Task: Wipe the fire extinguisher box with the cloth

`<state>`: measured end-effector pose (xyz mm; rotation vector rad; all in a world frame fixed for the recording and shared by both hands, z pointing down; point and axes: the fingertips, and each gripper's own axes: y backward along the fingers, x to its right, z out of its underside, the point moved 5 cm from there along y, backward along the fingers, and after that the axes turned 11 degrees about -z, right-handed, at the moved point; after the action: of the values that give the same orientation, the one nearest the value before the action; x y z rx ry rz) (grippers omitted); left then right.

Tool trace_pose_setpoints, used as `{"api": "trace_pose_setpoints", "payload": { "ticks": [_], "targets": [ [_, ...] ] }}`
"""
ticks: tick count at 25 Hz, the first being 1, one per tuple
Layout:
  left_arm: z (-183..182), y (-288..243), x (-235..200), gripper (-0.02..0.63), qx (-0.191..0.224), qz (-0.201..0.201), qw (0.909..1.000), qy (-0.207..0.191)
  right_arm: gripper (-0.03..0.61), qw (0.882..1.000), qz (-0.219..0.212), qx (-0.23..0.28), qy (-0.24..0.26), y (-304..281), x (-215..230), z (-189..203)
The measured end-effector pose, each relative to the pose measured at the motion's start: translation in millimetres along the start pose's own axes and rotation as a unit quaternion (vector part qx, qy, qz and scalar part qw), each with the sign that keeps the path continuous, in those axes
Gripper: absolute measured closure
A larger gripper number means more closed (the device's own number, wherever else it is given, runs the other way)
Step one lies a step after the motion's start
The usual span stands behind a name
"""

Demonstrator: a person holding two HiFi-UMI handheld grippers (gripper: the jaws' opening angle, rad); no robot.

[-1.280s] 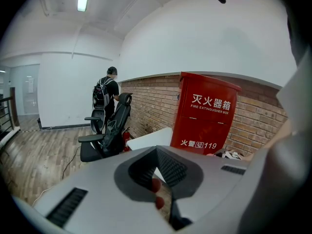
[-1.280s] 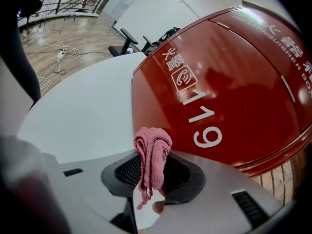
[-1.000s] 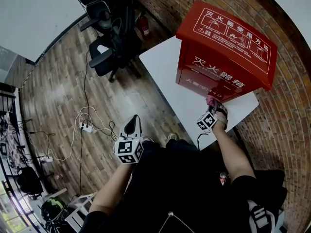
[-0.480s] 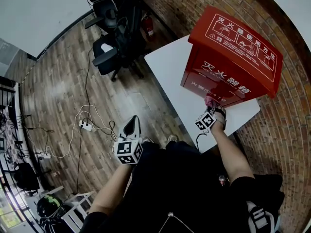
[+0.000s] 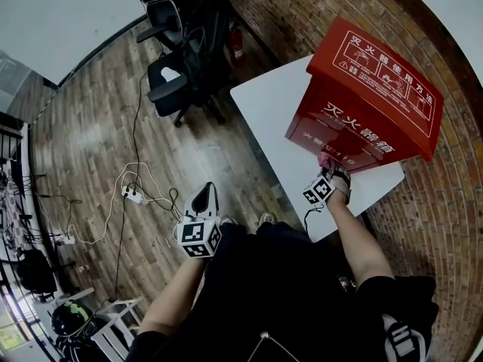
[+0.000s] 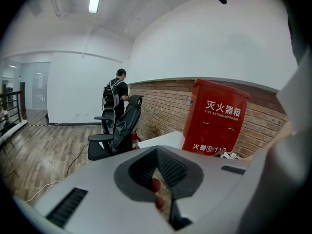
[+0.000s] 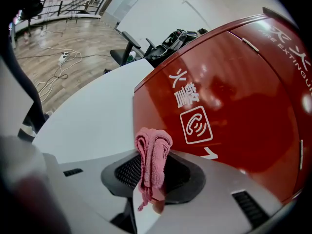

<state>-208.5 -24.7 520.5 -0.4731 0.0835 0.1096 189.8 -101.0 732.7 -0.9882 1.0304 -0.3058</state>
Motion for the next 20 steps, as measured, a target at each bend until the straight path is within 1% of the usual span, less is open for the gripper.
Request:
{"api": "trace_pose_setpoints", "payload": {
  "ticks": [12, 20],
  "targets": [
    [0, 6, -25, 0.586, -0.005, -0.011, 0.9999, 0.01, 0.465, 1.0, -0.004, 0.004, 0.012, -4, -2, -36],
    [-3, 12, -52, 0.586, -0.01, -0.027, 0.9994, 0.018, 0.465, 1.0, -0.009, -0.001, 0.013, -6, -2, -62]
  ]
}}
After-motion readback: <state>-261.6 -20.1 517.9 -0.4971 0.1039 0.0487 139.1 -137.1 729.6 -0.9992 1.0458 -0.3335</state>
